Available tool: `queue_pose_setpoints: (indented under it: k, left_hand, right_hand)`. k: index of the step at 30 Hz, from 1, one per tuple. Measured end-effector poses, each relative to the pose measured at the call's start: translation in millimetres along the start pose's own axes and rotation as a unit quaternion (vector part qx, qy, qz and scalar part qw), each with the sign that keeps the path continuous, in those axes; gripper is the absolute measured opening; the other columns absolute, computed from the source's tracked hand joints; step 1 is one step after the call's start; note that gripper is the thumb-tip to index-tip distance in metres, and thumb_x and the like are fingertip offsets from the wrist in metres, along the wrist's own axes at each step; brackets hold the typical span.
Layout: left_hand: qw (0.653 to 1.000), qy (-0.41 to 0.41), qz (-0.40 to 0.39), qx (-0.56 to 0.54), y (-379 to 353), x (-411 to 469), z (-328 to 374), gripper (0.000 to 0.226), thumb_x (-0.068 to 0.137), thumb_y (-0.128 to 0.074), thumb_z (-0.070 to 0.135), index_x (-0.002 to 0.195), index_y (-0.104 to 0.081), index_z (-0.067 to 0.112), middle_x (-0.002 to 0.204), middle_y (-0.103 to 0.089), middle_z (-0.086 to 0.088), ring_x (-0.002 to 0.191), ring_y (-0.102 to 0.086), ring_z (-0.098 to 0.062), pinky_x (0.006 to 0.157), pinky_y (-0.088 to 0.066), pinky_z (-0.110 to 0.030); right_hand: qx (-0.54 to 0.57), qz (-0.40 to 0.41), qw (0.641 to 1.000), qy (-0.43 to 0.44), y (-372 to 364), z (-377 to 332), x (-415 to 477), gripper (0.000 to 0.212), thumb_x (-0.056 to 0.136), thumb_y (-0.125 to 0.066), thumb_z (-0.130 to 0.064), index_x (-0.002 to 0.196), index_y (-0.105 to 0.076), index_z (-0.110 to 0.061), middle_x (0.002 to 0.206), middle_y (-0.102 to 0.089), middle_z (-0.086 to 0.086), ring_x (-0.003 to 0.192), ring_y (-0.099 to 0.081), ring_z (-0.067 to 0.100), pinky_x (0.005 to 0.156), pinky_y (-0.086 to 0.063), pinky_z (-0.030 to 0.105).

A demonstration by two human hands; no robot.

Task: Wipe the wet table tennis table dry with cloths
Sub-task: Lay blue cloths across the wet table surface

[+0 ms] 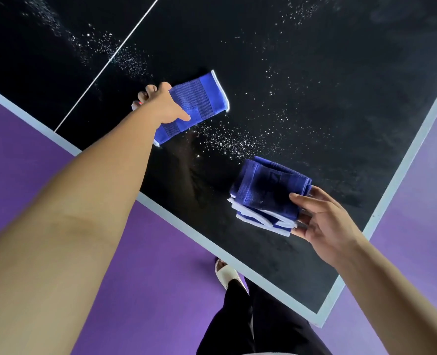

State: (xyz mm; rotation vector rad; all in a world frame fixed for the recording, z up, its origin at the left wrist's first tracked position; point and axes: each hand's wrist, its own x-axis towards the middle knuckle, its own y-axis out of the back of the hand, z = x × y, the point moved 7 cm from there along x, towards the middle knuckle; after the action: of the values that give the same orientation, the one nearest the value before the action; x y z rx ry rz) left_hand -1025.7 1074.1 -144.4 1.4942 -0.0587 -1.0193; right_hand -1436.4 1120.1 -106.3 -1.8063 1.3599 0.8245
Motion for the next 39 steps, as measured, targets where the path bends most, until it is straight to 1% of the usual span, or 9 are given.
queue_pose_setpoints:
  k: [6, 10, 12, 20, 24, 28, 32, 35, 39]
  left_hand:
    - [0.989, -0.043, 0.126, -0.061, 20.0, -9.5, 9.0, 0.036, 0.09, -0.063, 0.012, 0.123, -0.05, 0.013, 0.114, -0.06, -0.002, 0.118, -0.053, -0.029, 0.11, -0.029, -0.043]
    - [0.975, -0.076, 0.057, -0.202, 28.9, -32.5, -0.1, 0.044, 0.092, -0.058, 0.012, 0.131, -0.045, 0.028, 0.1, -0.059, 0.0, 0.092, -0.057, -0.024, 0.078, -0.05, -0.035]
    - [0.957, -0.123, 0.039, -0.261, 41.5, -57.4, 2.1, 0.054, 0.091, -0.056, 0.009, 0.136, -0.042, 0.036, 0.094, -0.056, -0.004, 0.076, -0.051, -0.019, 0.06, -0.045, -0.028]
    - [0.924, -0.13, 0.036, -0.357, 48.0, -154.1, -30.9, 0.047, 0.086, -0.069, 0.001, 0.124, -0.067, 0.028, 0.104, -0.073, 0.0, 0.093, -0.069, -0.011, 0.089, -0.057, -0.029]
    - [0.959, -0.084, 0.062, -0.264, 39.8, -176.9, -62.4, 0.049, 0.09, -0.065, 0.008, 0.136, -0.06, 0.022, 0.093, -0.064, 0.003, 0.083, -0.064, -0.016, 0.075, -0.057, -0.03]
    - [0.967, -0.053, 0.079, -0.235, 47.9, -182.9, -101.4, 0.027, 0.098, -0.053, 0.02, 0.12, -0.069, 0.019, 0.097, -0.062, 0.005, 0.092, -0.058, -0.016, 0.075, -0.039, -0.025]
    - [0.895, -0.034, 0.047, -0.443, 64.3, -177.5, -153.1, 0.021, 0.095, -0.057, 0.027, 0.103, -0.076, 0.029, 0.077, -0.067, 0.022, 0.08, -0.061, 0.001, 0.07, -0.05, -0.025]
    - [0.816, -0.088, 0.002, -0.571, 76.1, -175.2, -177.5, 0.021, 0.099, -0.057, 0.021, 0.104, -0.077, 0.023, 0.104, -0.077, -0.002, 0.094, -0.068, -0.013, 0.079, -0.053, -0.024]
    - [0.692, -0.122, -0.086, -0.706, 97.9, -167.7, -224.4, 0.028, 0.103, -0.05, 0.016, 0.11, -0.077, 0.014, 0.106, -0.069, -0.02, 0.093, -0.053, -0.03, 0.081, -0.042, -0.038]
  right_hand:
    - [0.002, 0.0, 1.0, 0.006, -10.2, 1.5, -9.2, 0.031, 0.089, -0.064, -0.006, 0.117, -0.067, -0.019, 0.104, -0.075, 0.006, 0.082, -0.072, 0.023, 0.091, -0.056, 0.048]
    - [-0.005, -0.004, 1.0, 0.022, -16.0, -7.9, -15.3, 0.03, 0.089, -0.064, -0.006, 0.116, -0.067, -0.019, 0.112, -0.074, 0.01, 0.084, -0.071, 0.024, 0.093, -0.055, 0.049]
    - [-0.003, -0.02, 0.999, 0.03, -19.7, -13.6, -17.4, 0.034, 0.089, -0.063, -0.007, 0.121, -0.066, -0.018, 0.119, -0.072, 0.011, 0.09, -0.071, 0.026, 0.09, -0.056, 0.046]
    - [0.002, -0.236, 0.968, 0.083, -66.8, -42.8, -32.4, 0.046, 0.091, -0.048, -0.005, 0.136, -0.056, -0.011, 0.127, -0.065, 0.015, 0.109, -0.066, 0.033, 0.086, -0.055, 0.046]
    - [-0.011, -0.295, 0.951, 0.098, -102.7, -52.3, -45.4, 0.047, 0.09, -0.048, 0.002, 0.137, -0.053, -0.005, 0.126, -0.062, 0.02, 0.108, -0.064, 0.035, 0.077, -0.057, 0.044]
    - [-0.016, -0.325, 0.942, 0.08, -152.1, -48.8, -54.6, 0.052, 0.085, -0.057, -0.003, 0.137, -0.053, -0.004, 0.124, -0.063, 0.019, 0.107, -0.066, 0.033, 0.075, -0.057, 0.04]
    - [-0.004, -0.34, 0.939, 0.056, -218.5, -27.5, -57.5, 0.05, 0.084, -0.056, 0.0, 0.134, -0.057, -0.006, 0.125, -0.065, 0.019, 0.107, -0.067, 0.034, 0.078, -0.057, 0.041]
    - [-0.067, -0.343, 0.933, 0.089, -276.2, -9.0, -58.1, 0.053, 0.085, -0.055, 0.005, 0.137, -0.052, -0.003, 0.134, -0.058, 0.026, 0.123, -0.057, 0.043, 0.094, -0.052, 0.054]
    - [-0.107, -0.317, 0.934, 0.121, -340.1, 8.1, -67.5, 0.057, 0.082, -0.06, 0.004, 0.138, -0.05, -0.003, 0.138, -0.05, 0.034, 0.13, -0.045, 0.054, 0.105, -0.034, 0.071]
